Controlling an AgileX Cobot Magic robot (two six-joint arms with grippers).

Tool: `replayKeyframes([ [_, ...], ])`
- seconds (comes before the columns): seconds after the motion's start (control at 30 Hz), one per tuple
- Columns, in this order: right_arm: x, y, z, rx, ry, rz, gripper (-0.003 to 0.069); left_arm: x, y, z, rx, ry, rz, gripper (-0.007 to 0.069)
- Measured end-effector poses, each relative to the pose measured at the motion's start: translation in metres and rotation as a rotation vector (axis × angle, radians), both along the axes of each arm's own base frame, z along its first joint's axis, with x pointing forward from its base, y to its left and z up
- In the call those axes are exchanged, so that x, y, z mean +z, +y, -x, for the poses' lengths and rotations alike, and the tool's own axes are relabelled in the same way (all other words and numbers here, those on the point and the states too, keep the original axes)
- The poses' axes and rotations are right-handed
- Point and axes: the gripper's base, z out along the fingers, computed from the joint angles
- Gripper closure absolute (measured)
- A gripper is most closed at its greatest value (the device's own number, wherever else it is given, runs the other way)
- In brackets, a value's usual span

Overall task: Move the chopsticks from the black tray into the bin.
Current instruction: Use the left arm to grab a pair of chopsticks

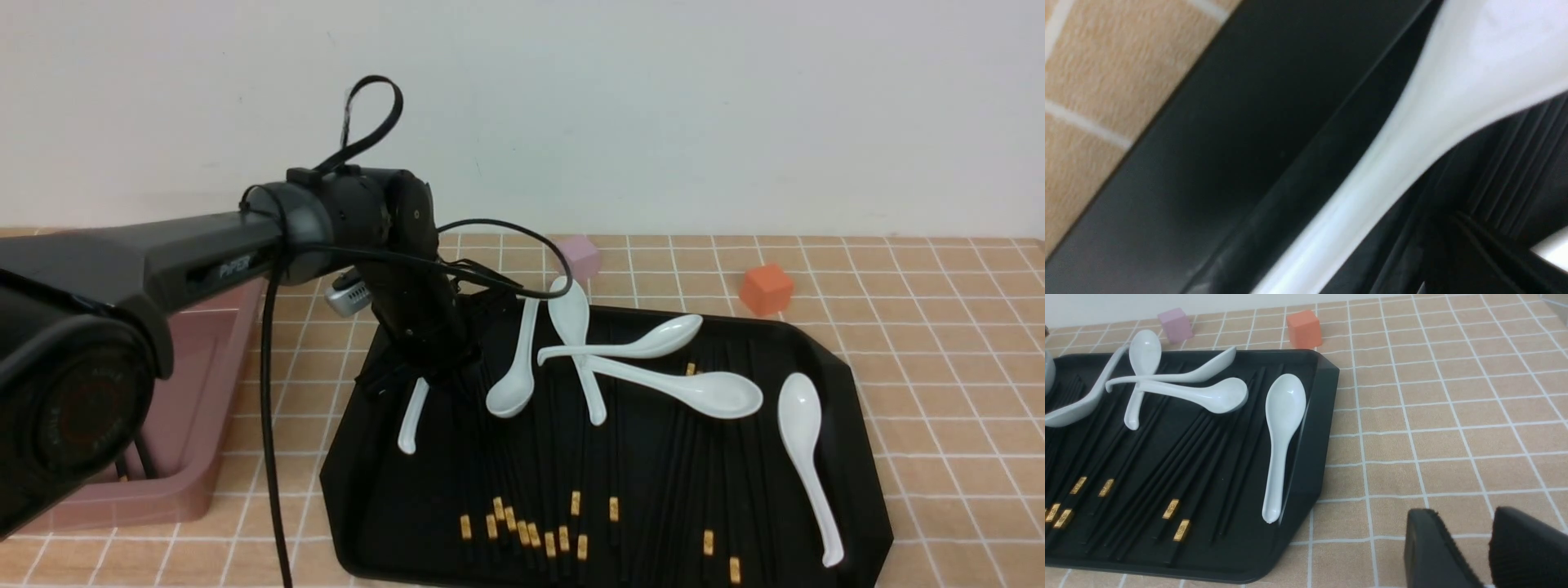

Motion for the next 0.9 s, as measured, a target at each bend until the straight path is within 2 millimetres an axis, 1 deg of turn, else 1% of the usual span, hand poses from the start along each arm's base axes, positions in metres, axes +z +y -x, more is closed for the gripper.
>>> replayKeyframes([
  [0.1,0.000,0.000,0.000,0.000,0.000,0.000,0.0419,0.000,-0.001,0.003,-0.009,0.027,-0.009,0.0605],
  [0.17,0.000,0.000,0.000,0.000,0.000,0.000,0.0419,0.000,-0.004,0.007,-0.025,0.051,-0.022,0.0568],
  [0.2,0.000,0.000,0.000,0.000,0.000,0.000,0.0419,0.000,-0.004,0.008,-0.026,0.053,-0.023,0.0564],
  [0.27,0.000,0.000,0.000,0.000,0.000,0.000,0.0419,0.000,-0.010,0.012,-0.050,0.059,-0.038,0.0514],
  [0.4,0.000,0.000,0.000,0.000,0.000,0.000,0.0419,0.000,-0.018,0.017,-0.073,0.067,-0.046,0.0450],
  [0.47,0.000,0.000,0.000,0.000,0.000,0.000,0.0419,0.000,-0.020,0.018,-0.078,0.072,-0.047,0.0428],
  [0.57,0.000,0.000,0.000,0.000,0.000,0.000,0.0419,0.003,-0.020,0.020,-0.081,0.080,-0.049,0.0414],
  [0.7,0.000,0.000,0.000,0.000,0.000,0.000,0.0419,0.017,-0.017,0.024,-0.089,0.074,-0.056,0.0404],
  [0.77,0.000,0.000,0.000,0.000,0.000,0.000,0.0419,0.029,-0.015,0.027,-0.094,0.071,-0.060,0.0403],
  [0.8,0.000,0.000,0.000,0.000,0.000,0.000,0.0419,0.031,-0.015,0.028,-0.095,0.071,-0.060,0.0402],
  [0.87,0.000,0.000,0.000,0.000,0.000,0.000,0.0419,0.042,-0.014,0.036,-0.096,0.105,-0.069,0.0398],
  [0.9,0.000,0.000,0.000,0.000,0.000,0.000,0.0419,0.045,-0.015,0.039,-0.096,0.123,-0.076,0.0396],
])
